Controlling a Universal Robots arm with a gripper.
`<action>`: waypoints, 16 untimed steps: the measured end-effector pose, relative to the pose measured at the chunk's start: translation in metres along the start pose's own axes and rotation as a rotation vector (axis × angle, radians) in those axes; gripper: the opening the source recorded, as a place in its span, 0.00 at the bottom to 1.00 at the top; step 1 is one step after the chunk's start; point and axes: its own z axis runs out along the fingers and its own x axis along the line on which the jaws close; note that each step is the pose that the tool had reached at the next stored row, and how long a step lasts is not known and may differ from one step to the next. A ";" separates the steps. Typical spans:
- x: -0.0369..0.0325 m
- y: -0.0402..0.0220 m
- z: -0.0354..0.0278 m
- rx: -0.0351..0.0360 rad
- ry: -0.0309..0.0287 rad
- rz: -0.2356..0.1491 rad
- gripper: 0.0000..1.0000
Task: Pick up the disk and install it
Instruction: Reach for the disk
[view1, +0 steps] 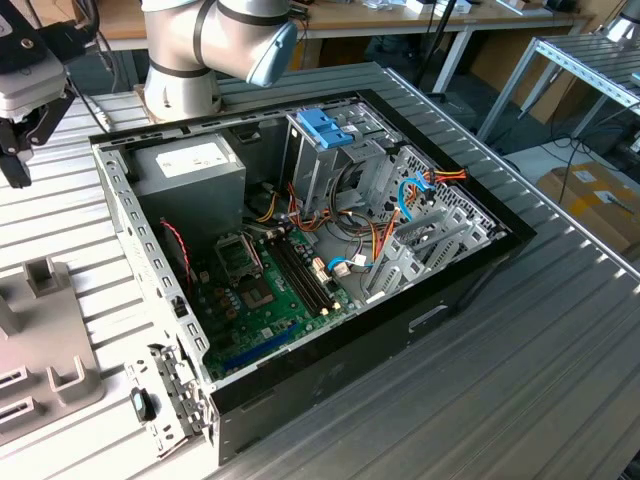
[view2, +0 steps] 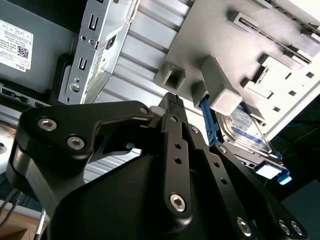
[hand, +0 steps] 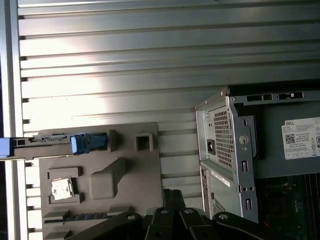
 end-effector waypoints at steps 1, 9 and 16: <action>0.0011 -0.0001 0.0000 0.0000 0.0000 0.000 0.11; 0.0121 -0.0009 0.0003 -0.0001 -0.0001 0.000 0.11; 0.0230 -0.0018 0.0005 0.0000 0.0000 0.000 0.11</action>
